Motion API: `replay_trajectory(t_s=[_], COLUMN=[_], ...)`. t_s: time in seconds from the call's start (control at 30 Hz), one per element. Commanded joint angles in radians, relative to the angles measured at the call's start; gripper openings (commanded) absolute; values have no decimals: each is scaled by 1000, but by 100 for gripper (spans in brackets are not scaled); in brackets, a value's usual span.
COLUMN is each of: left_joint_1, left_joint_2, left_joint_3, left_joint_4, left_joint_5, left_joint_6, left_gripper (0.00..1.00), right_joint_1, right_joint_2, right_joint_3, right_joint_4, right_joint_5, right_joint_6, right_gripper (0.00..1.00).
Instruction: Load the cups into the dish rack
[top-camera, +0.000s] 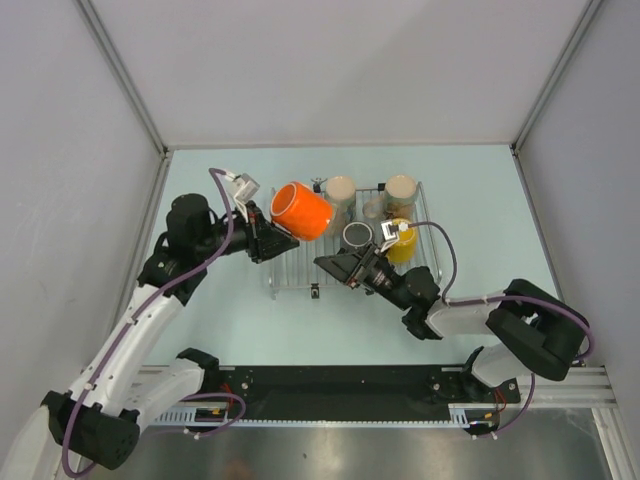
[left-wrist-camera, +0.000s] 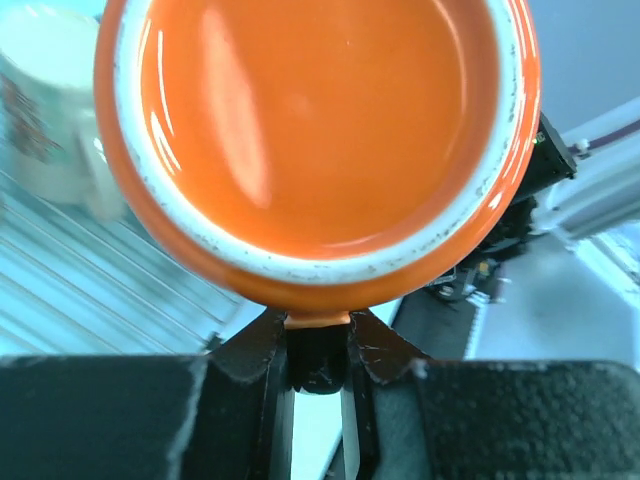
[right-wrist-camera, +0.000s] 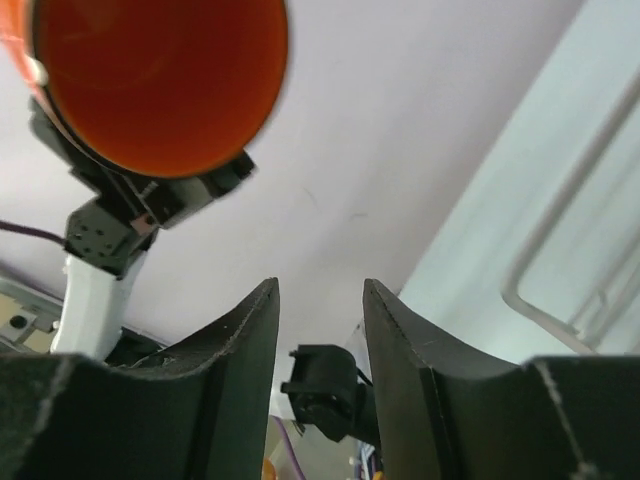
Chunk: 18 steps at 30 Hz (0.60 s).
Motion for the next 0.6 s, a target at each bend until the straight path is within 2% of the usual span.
replay_trajectory(t_s=[0.0, 0.13, 0.23, 0.3, 0.5, 0.57], left_joint_1=[8, 5, -1, -15, -73, -87], left_joint_2=[-42, -9, 54, 114, 238, 272], left_joint_3=[26, -12, -47, -70, -78, -75], left_joint_4=[108, 91, 74, 64, 48, 56], left_joint_5=[-85, -214, -313, -375, -504, -534], left_joint_6=[150, 251, 305, 318, 365, 368], left_gripper=[1, 1, 1, 1, 1, 1], right_joint_1=[-26, -40, -41, -45, 8, 26], right_joint_2=[-31, -90, -192, -294, -618, -664], right_joint_3=[-32, -85, -112, -108, -4, 23], right_joint_4=[215, 216, 204, 133, -380, -542], right_joint_5=[-26, -32, -55, -75, -69, -53], right_joint_6=[26, 27, 17, 6, -182, -219], right_gripper=[45, 44, 44, 45, 44, 45])
